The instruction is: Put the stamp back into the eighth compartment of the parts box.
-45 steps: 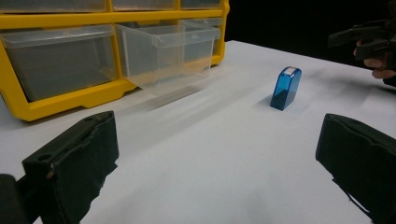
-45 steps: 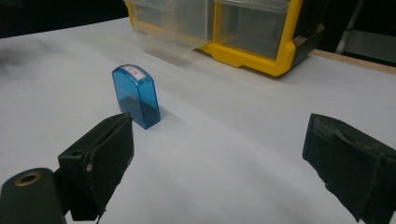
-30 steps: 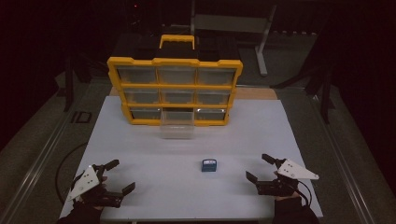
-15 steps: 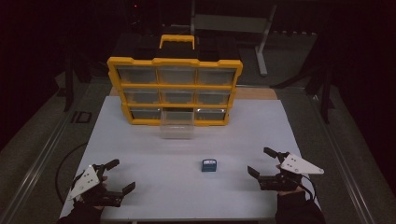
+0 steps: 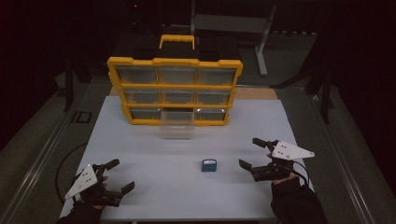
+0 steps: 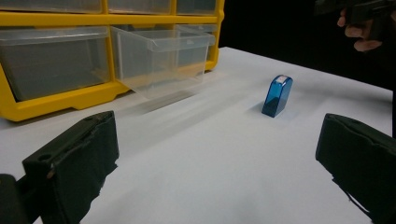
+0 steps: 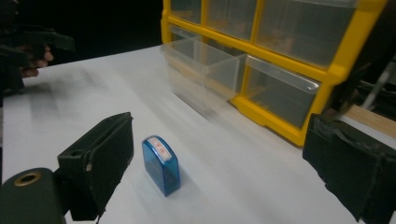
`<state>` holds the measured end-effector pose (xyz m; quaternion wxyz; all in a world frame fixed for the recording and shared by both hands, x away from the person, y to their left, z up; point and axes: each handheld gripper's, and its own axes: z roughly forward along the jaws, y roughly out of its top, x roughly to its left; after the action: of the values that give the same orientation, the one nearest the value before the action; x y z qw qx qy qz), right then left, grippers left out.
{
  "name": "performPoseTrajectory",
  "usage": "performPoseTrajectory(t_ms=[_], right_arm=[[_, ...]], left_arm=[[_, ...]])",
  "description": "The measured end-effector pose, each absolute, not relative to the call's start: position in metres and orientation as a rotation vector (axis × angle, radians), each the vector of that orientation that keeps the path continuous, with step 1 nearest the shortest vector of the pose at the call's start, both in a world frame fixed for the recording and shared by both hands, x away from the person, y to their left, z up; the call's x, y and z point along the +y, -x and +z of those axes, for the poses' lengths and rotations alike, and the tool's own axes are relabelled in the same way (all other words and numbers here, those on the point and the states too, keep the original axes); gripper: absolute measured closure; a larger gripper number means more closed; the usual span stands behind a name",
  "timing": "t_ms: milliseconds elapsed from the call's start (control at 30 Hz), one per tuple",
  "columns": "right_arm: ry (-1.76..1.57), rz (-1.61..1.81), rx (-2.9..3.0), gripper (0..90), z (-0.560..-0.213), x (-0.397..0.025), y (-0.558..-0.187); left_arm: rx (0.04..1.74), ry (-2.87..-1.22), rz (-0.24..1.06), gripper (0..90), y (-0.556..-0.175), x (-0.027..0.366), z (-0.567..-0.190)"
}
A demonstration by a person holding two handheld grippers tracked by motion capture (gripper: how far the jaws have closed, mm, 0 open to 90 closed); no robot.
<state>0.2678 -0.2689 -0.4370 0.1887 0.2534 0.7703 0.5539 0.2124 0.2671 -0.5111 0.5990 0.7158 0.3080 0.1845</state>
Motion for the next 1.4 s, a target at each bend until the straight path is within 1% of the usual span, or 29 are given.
performPoseTrajectory(t_ms=[300, 767, 933, 1400], right_arm=[[-0.672, 1.62, 2.215, 9.0, -0.434, -0.252, -0.279], [-0.617, 1.654, 2.317, 9.1, -0.445, -0.231, -0.29], [-0.569, 1.657, 2.398, 12.0, -0.455, -0.222, -0.295], [-0.484, 1.643, 2.53, 12.7, -0.475, -0.204, -0.312]], left_arm=[[0.712, -1.667, 0.421, 0.1, -0.213, 0.267, -0.512], [0.712, -1.663, 0.415, 0.1, -0.213, 0.267, -0.512], [0.713, -1.66, 0.412, 0.1, -0.213, 0.267, -0.512], [0.712, -1.658, 0.408, 0.1, -0.213, 0.267, -0.512]])
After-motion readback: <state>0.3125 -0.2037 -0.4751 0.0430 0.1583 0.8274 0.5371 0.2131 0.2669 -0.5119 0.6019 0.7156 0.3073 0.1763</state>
